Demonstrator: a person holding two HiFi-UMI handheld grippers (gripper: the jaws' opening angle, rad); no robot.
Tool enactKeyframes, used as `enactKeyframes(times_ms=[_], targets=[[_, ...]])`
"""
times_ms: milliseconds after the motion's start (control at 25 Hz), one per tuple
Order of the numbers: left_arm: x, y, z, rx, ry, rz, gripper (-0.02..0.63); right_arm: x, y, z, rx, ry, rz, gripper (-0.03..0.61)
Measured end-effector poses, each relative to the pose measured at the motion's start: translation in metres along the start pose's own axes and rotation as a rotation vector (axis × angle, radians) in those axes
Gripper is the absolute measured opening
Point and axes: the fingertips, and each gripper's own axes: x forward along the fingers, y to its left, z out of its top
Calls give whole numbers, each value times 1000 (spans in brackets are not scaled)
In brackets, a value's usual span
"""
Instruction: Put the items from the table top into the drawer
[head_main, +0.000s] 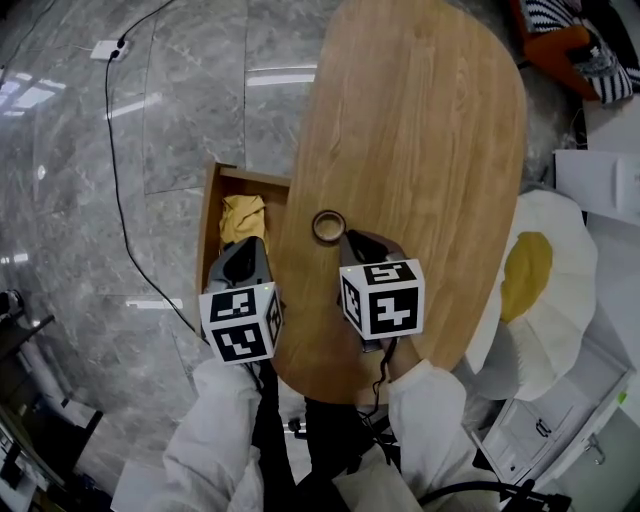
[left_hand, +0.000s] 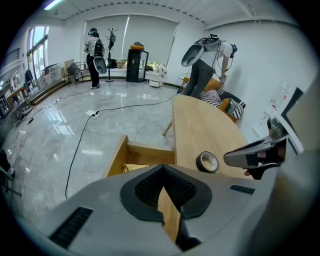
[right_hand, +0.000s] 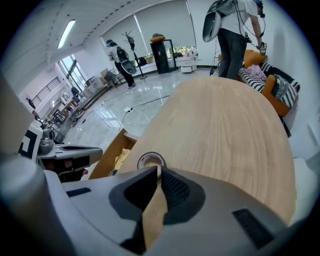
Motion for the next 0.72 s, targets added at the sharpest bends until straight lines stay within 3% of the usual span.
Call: enactKeyframes(times_ms=[200,280,720], targets=[[4,2,-2,-11,4,-1,0,10,-6,6,5,2,-12,76],[5,5,-4,-18,8,2,0,14,-7,6,7,16,-18,143],[5,18,-9,-42,14,13,0,28,-8,1,14,75,-43,137]])
